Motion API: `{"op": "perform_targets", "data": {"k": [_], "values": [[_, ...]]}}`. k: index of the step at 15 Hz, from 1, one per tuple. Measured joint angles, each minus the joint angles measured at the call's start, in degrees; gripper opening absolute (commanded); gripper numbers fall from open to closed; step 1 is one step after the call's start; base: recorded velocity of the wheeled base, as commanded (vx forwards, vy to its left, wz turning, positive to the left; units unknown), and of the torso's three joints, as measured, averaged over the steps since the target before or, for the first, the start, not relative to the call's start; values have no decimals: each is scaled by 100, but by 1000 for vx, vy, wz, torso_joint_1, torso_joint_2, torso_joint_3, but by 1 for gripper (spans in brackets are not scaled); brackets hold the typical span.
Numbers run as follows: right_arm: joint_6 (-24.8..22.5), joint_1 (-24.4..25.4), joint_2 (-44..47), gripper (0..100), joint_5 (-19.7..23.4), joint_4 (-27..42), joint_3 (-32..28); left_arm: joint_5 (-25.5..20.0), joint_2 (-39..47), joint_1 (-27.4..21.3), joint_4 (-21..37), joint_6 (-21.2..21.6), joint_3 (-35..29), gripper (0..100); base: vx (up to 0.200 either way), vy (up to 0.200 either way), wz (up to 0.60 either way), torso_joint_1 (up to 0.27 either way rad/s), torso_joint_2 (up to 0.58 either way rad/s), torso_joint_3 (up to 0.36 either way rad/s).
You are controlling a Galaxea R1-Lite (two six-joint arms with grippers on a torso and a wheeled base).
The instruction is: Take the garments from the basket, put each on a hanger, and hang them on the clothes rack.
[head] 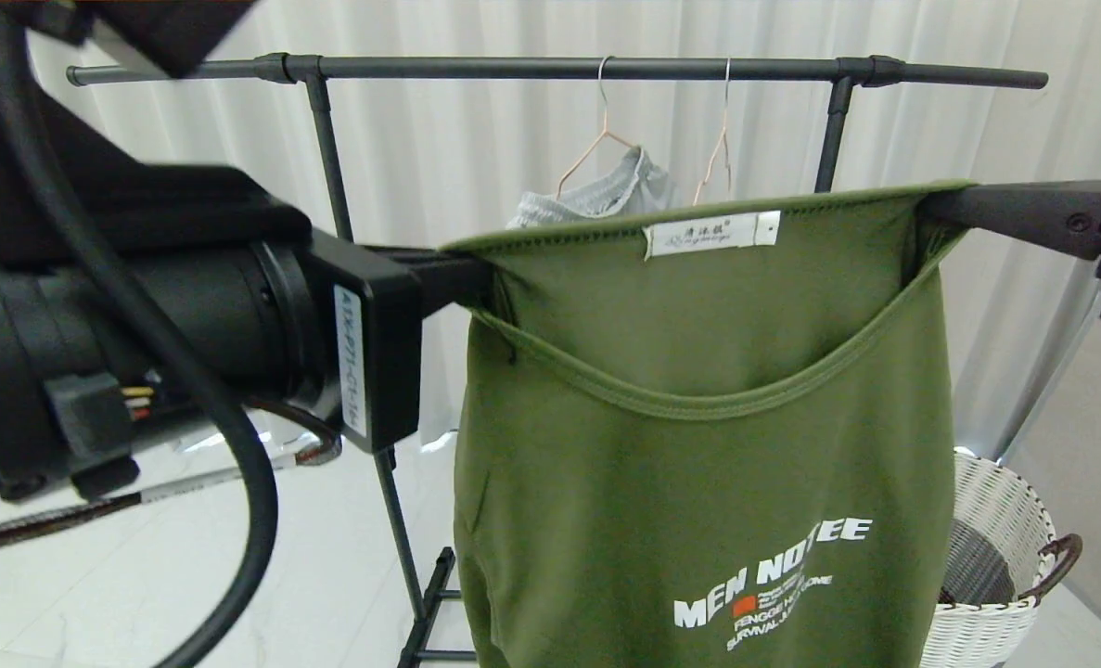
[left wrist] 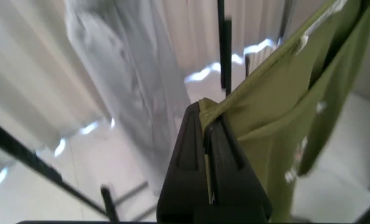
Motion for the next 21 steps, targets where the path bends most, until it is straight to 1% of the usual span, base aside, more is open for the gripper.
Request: {"op": "perform_targets", "data": {"k": [2,5,7,9,11,13,15,16,17,18,19,21], "values": [[-229,0,-163,0,12,523,-234,-1,-4,0,-4,288,-261,0,0,0,0,0,0,0],[-294,143,-524,0,66,1298,-503,-1,-9,-26,-169,594,-355,0,0,0,0,0,0,0],[-295,669,-758,0,66,1766,-622,7,18,-43,-407,641,-372,0,0,0,0,0,0,0],[-295,1262,-944,0,63,2029,-678,11,44,-43,-443,641,-374,0,0,0,0,0,0,0],[-295,1731,-1040,0,30,2081,-689,10,60,-43,-447,638,-383,0,0,0,0,0,0,0],[-305,1931,-1076,0,-10,2089,-678,10,57,-43,-447,638,-379,0,0,0,0,0,0,0],[-306,1957,-1103,0,-191,2088,-639,18,40,-48,-436,627,-327,0,0,0,0,0,0,0],[-308,1952,-1098,0,-489,2086,-612,29,27,-48,-399,608,-289,0,0,0,0,0,0,0],[-311,1924,-1059,0,-902,2055,-589,35,10,-45,-390,583,-234,0,0,0,0,0,0,0],[-306,1891,-976,0,-1191,1971,-573,38,-22,-43,-312,529,-165,0,0,0,0,0,0,0],[-300,1832,-883,0,-1304,1802,-564,43,-61,-43,-184,468,-118,0,0,0,0,0,0,0],[-295,1581,-596,0,-1336,1257,-551,43,-218,-43,265,200,-60,0,0,0,0,0,0,0]]}}
